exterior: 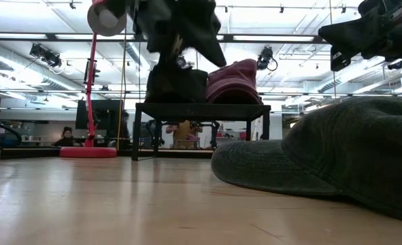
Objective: Pick & Place hat
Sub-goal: Stack the black cap on top of the black cap on the shelf
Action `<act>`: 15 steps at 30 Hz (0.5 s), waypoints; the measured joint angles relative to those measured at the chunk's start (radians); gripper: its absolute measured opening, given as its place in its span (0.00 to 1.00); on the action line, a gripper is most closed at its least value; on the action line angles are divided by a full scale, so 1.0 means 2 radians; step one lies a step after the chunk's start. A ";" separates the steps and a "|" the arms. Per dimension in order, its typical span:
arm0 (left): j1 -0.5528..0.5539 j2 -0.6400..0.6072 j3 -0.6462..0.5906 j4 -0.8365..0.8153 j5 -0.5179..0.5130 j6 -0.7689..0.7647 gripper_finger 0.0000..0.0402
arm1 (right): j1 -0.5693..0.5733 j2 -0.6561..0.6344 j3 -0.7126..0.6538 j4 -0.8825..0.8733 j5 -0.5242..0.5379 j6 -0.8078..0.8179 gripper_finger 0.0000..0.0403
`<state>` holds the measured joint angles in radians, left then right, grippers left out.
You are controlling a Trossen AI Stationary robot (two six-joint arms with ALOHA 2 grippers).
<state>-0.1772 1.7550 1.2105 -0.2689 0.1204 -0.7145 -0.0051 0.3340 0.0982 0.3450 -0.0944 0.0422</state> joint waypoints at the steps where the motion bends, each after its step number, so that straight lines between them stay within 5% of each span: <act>1: 0.000 0.000 -0.008 0.012 -0.002 -0.014 0.73 | 0.000 0.000 0.000 0.000 0.000 0.000 0.06; 15: 0.011 0.022 -0.073 0.103 -0.029 -0.067 0.73 | 0.000 0.000 0.000 0.002 0.000 0.000 0.06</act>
<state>-0.1543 1.7999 1.0638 -0.0634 0.0628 -0.8492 -0.0051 0.3343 0.0982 0.3486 -0.0944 0.0421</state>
